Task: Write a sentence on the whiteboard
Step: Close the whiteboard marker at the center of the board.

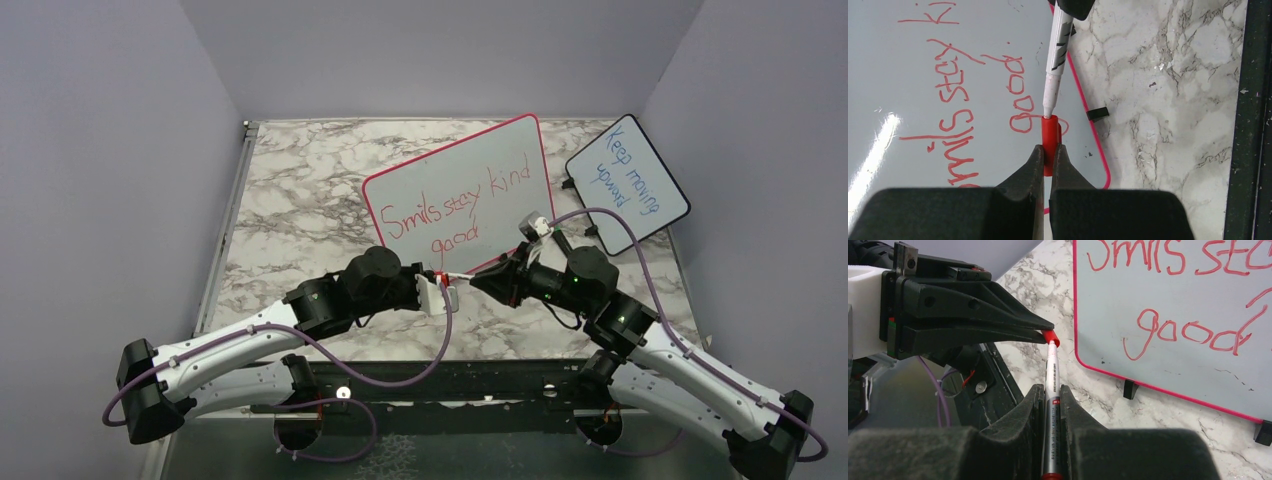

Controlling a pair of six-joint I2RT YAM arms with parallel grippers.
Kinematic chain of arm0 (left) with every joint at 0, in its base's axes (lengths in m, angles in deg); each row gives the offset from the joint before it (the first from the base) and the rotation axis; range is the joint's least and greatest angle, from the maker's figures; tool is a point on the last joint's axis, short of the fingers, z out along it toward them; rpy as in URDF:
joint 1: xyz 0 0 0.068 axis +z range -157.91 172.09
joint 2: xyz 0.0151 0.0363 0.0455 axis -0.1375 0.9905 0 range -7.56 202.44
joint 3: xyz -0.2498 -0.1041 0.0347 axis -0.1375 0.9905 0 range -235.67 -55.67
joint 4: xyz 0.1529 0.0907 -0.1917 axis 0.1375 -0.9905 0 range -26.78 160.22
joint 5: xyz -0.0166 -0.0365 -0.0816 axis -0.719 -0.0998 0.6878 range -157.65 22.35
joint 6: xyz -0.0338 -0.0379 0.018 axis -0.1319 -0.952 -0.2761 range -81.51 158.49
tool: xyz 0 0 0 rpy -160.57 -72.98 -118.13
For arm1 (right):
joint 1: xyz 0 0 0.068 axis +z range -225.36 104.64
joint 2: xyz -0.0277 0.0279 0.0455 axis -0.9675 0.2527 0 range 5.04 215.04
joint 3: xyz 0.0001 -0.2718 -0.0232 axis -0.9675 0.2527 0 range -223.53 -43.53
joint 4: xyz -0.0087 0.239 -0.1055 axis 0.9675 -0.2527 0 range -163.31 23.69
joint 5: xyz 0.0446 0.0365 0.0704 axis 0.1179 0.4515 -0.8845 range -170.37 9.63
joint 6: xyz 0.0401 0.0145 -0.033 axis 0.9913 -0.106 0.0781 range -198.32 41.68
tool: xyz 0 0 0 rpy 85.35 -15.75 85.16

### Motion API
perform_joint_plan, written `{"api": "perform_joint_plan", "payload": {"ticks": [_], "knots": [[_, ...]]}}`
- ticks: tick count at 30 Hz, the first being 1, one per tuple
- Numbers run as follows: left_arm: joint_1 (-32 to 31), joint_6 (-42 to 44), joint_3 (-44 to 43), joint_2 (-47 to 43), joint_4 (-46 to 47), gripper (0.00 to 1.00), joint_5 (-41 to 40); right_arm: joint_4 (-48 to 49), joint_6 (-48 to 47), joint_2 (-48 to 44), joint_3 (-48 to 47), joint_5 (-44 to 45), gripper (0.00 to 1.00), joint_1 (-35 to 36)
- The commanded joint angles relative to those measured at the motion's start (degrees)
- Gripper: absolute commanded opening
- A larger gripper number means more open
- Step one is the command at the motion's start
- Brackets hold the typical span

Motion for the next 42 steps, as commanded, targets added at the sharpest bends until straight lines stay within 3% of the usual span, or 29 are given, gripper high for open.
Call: {"api": "perform_joint_plan", "payload": {"ticks": [1,42], "knots": [[-0.16,0.98,0.55,-0.84,1.48,0.00,3.27,2.15,0.51,0.34,-1.21,-2.08,0.01,-0.23],[-0.16,-1.98,1.51,-1.26,4.49,0.00,1.54,0.33,0.21,-1.35,-0.21,0.93,0.01,-0.22]]}}
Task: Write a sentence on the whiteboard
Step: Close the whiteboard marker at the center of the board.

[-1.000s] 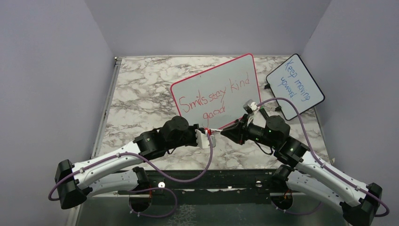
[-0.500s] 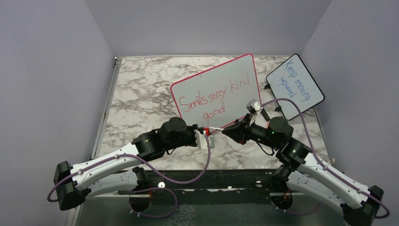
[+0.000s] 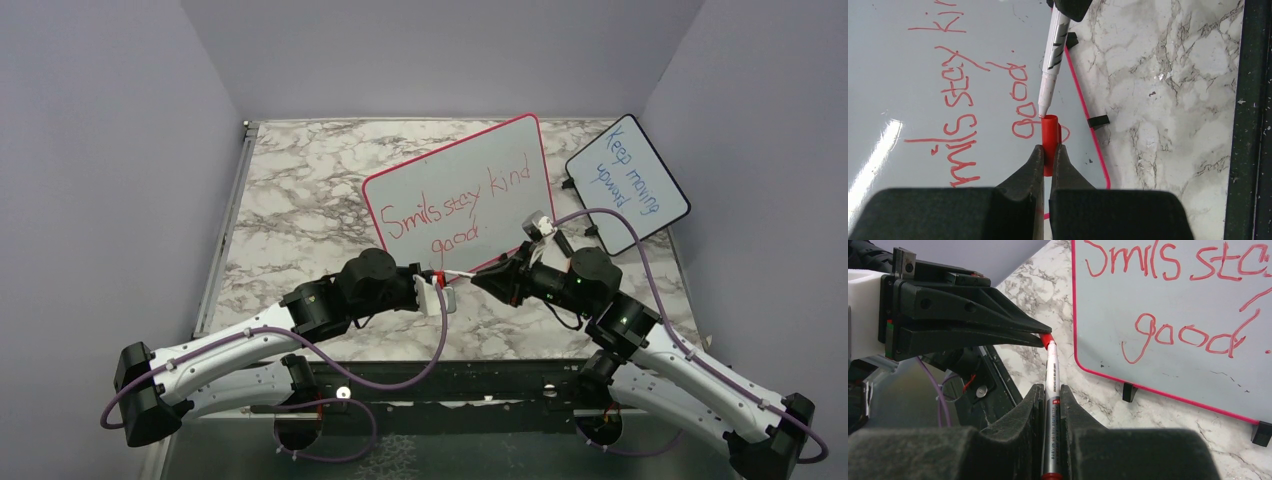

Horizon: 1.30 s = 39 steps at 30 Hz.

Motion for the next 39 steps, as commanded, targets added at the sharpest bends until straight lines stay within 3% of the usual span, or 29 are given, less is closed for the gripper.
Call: {"api": "perform_joint_plan", "payload": {"ticks": [1,11,39], "knots": [[-0.22,-1.11,-0.01,0.37,1.96,0.00,0.11,-0.16,-0.17,-0.61,-0.28,0.64,0.01,-0.25],[-0.22,-2.55,-0.27,1.27,1.88,0.00,-1.88,-0.17,0.27,-1.61,0.63,0.86,0.01,-0.21],[-0.22,-2.09,-0.28,-0.46,3.30,0.00,2.45,0.48,0.75,0.76,1.02,-0.02,0.01,-0.21]]}}
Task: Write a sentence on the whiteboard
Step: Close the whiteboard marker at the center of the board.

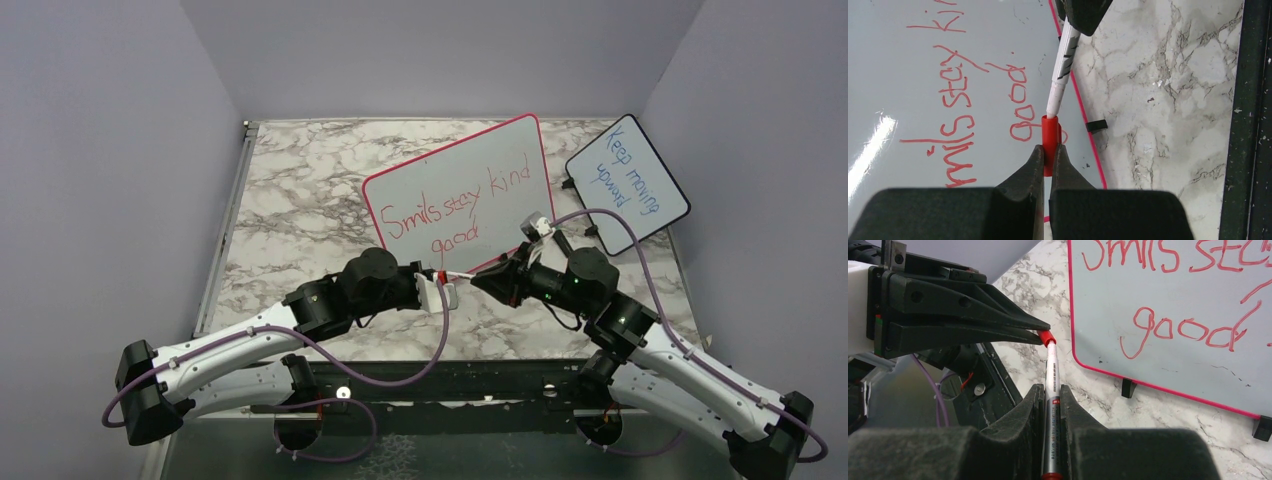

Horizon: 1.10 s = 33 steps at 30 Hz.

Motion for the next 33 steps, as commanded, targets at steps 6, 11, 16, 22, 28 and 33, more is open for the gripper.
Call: {"api": "perform_joint_plan", "payload": {"ticks": [6,11,16,22,28,33], "knots": [[-0.22,2.66,-2.80,0.86,-1.17,0.00,6.45,-0.15,-0.07,3.75,-1.85,-2.13,0.01,-0.21],[-0.27,3.11,-5.39,2.63,-2.70,0.00,8.58,-0.94,-0.21,7.29,-3.70,-3.83,0.01,-0.23],[-0.39,1.86,-7.70,3.79,-3.02,0.00,11.63,-1.33,0.14,10.65,-4.81,-4.95,0.01,-0.28],[-0.57,0.75,-9.04,3.32,-1.65,0.00,15.33,-0.06,-0.82,13.39,-4.87,-6.76,0.01,-0.21],[-0.57,1.29,-8.97,2.72,-0.11,0.00,18.03,0.66,-2.79,14.96,-4.97,-8.22,0.01,-0.23],[-0.57,0.77,-8.36,2.32,1.89,0.00,19.40,0.92,-3.59,15.26,-4.54,-7.73,0.01,-0.29]]}}
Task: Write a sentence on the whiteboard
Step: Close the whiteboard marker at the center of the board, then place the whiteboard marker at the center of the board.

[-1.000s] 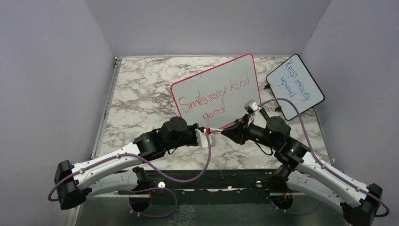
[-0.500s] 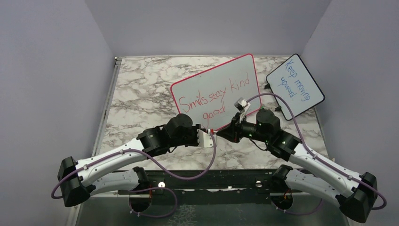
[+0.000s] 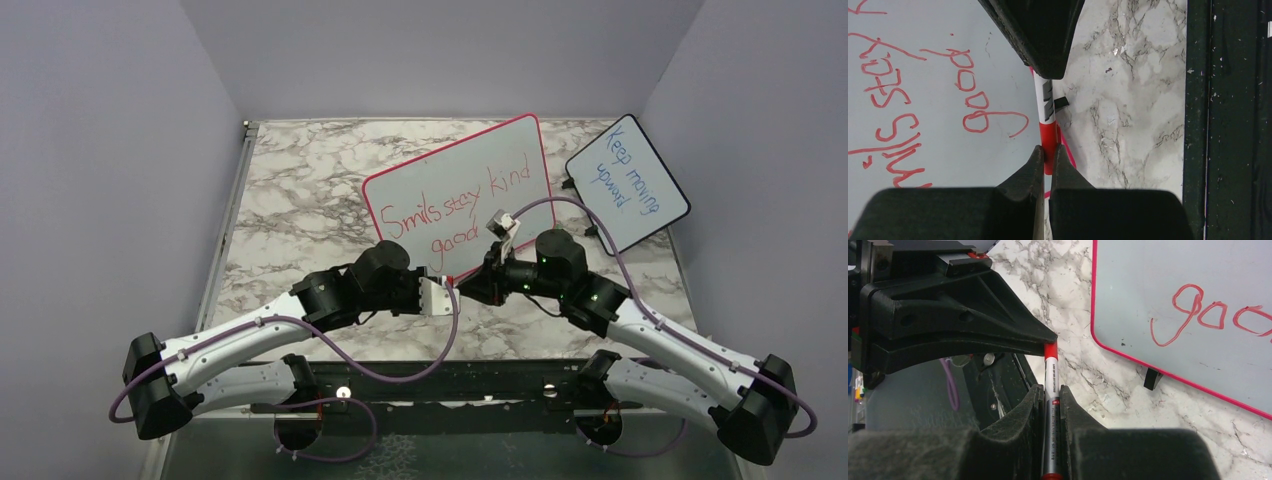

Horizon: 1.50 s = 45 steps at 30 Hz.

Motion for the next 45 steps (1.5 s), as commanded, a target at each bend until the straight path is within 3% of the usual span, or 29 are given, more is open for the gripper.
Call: {"api": "perform_joint_plan", "payload": {"ticks": [1,6,21,29,34,38,45], "knots": [[-1.73,-0.51,-3.14,-2.15,14.41,0.00,11.46,1.16,-1.48,1.90,-0.47,0.89,0.01,0.04],[-1.73,-0.41,-2.44,-2.08,16.76,0.00,10.62,4.79,1.32,3.16,-0.02,-3.39,0.01,0.08],[-3.31,0.05,-0.62,-1.48,25.93,0.00,7.39,7.34,15.76,12.14,-1.68,-2.41,0.01,0.08],[-3.31,2.24,3.14,-4.08,21.15,0.01,0.33,3.60,12.25,8.20,2.19,7.94,0.00,0.03],[-3.15,1.45,3.64,-6.07,19.63,0.24,-4.08,2.77,11.40,4.21,5.60,12.98,0.00,0.03],[-0.94,-1.52,3.34,-7.89,21.76,0.41,-7.11,5.47,11.80,4.17,9.72,11.76,0.00,0.03],[10.23,-17.94,3.16,-9.98,27.73,0.75,-5.85,17.75,14.83,6.84,18.16,10.25,0.00,0.06]]}}
